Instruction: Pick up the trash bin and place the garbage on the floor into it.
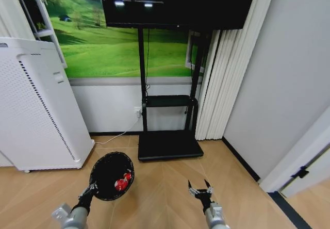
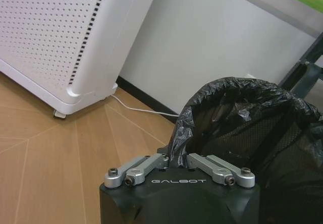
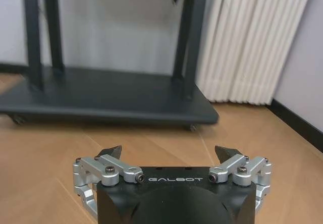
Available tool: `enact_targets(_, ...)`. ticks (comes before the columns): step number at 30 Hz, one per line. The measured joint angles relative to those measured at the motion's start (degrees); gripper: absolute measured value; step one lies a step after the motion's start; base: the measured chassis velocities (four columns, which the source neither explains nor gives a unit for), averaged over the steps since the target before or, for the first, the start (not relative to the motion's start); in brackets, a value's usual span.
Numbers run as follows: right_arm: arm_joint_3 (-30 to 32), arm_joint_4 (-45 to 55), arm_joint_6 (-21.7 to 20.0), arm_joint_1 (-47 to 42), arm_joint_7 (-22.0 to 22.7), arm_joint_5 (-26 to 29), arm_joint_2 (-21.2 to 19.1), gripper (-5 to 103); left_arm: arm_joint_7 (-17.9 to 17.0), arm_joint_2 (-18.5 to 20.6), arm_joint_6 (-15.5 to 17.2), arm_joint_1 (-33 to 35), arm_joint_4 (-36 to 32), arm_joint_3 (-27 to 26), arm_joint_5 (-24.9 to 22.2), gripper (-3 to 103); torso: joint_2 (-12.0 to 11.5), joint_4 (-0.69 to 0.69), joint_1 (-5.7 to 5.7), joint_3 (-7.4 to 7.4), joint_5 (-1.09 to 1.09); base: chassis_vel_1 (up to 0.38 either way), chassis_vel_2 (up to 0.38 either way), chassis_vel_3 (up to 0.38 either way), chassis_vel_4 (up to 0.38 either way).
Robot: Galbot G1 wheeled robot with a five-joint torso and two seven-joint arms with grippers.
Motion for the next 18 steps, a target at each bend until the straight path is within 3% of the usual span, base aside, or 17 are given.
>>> enact_targets(7,2.2,-6.6,-2.8,3.4,-0.5,0.5,-1.9,100,0.2,-0.3,0.0,0.6,0.2,-1.0,-0.5,4,0.0,0.00,0.00,0.00,0.01,0.000,0.000,0.000,0.000)
enact_targets(16,6.6,-9.5,-3.0,0.7,-10.8,-0.3,-9.0,100,0.6,-0.5,0.0,-0.9,2.1,-0.7,-0.6,4,0.0,-0.03,0.00,0.00,0.00,0.000,0.000,0.000,0.000)
enact_targets(18,6.6,-9.5,-3.0,0.7,-10.8,-0.3,-9.0,100,0.6,-0.5,0.0,-0.9,2.1,-0.7,-0.6,4,0.0,-0.03,0.00,0.00,0.00,0.000,0.000,0.000,0.000)
